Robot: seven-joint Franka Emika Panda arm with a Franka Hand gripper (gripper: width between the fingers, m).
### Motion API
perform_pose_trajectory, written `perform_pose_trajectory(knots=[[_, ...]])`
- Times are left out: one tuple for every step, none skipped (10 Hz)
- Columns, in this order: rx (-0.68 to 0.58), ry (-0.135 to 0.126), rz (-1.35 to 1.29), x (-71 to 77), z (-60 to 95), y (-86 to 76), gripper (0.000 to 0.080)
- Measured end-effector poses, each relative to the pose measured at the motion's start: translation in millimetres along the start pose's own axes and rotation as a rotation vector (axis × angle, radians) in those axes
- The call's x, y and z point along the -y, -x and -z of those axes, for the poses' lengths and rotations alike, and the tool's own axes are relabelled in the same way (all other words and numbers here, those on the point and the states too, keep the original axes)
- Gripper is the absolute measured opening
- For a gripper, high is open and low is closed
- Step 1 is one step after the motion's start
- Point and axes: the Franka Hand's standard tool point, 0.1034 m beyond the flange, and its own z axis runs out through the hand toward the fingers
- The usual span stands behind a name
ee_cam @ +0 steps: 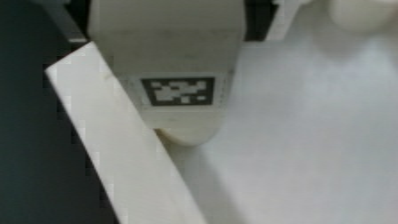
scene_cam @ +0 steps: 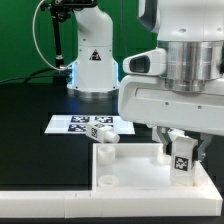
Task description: Assemble one leg
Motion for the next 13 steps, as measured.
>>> perform_pose_trajectory(knots=[[0.040, 0.005, -0.195, -0.7, 0.3, -1.3, 0.0286], [0.065, 0.002, -0.435, 3.2, -0.7, -3.1, 0.0286], [0.066, -0.001, -0.636, 3.6, -0.8, -1.5, 0.0287], [0.055, -0.005, -0.719, 3.6, -0.9, -0.2, 0.0287], [0.057, -0.001, -0.726, 3.5, -0.6, -0.5, 0.0287], [0.055, 0.001, -0.776, 4.1, -0.6, 0.3, 0.0287], [0.053, 0.001, -0.771, 3.7, -0.8, -0.2, 0.0287], [0.050, 0.000, -0.648, 4.3, -0.6, 0.4, 0.0381], [0.052, -0.007, -0.469, 7.5, 0.3, 3.4, 0.0560], [0.048, -0.023, -0.280, 12.9, 0.5, 6.5, 0.0621], [0.037, -0.041, -0.156, 16.0, 1.7, 10.1, 0.0621], [0.011, -0.048, -0.108, 17.0, 5.4, 20.3, 0.0644], [0.012, -0.043, -0.031, 14.5, 4.2, 19.4, 0.0648]])
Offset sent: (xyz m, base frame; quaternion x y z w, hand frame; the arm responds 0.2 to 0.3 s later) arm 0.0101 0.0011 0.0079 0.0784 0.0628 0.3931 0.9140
